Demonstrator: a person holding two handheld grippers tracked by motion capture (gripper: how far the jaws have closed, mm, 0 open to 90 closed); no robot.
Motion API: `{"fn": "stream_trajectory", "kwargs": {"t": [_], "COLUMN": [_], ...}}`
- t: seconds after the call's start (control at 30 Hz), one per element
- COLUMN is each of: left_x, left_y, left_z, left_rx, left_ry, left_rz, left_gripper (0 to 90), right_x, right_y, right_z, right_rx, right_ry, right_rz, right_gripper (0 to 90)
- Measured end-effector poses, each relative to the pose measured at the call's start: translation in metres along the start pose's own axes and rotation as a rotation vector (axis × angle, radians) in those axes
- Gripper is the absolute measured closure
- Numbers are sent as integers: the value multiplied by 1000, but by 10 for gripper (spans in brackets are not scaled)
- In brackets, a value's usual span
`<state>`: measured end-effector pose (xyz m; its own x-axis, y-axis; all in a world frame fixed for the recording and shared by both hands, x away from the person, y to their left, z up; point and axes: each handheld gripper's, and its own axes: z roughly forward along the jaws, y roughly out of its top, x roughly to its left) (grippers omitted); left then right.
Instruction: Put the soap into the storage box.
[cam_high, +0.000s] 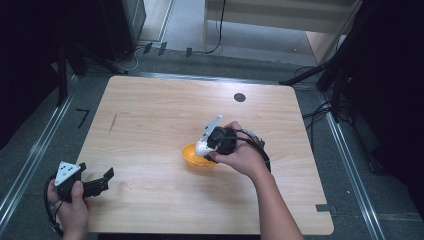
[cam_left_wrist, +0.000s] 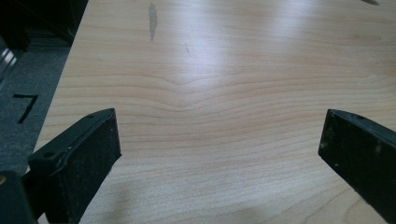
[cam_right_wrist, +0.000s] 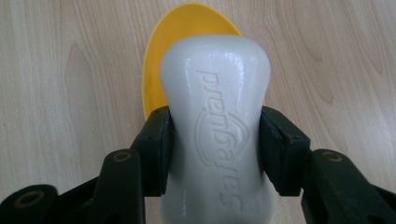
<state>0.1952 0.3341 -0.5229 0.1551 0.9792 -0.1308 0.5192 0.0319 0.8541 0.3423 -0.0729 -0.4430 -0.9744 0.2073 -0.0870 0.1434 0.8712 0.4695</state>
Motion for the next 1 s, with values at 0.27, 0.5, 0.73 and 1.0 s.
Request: {"fn": "stream_trajectory", "kwargs": {"t": [0.27,0.5,0.73,1.0], "left_x": [0,0,0,0], "left_y": [0,0,0,0], "left_z": [0,0,0,0], "left_rx": [1,1,0,0], "left_ry": [1,0,1,1], "left_rz": [2,3,2,2], "left_gripper": [0,0,0,0], "right_x": [-1,-2,-2,-3], "right_y": [4,6,8,7], "right_z": [8,16,24,29], "right_rx": [5,12,23,39], "right_ry": [4,14,19,22], "right_rz": [-36,-50,-65,-65], "right_gripper": [502,502,502,501]}}
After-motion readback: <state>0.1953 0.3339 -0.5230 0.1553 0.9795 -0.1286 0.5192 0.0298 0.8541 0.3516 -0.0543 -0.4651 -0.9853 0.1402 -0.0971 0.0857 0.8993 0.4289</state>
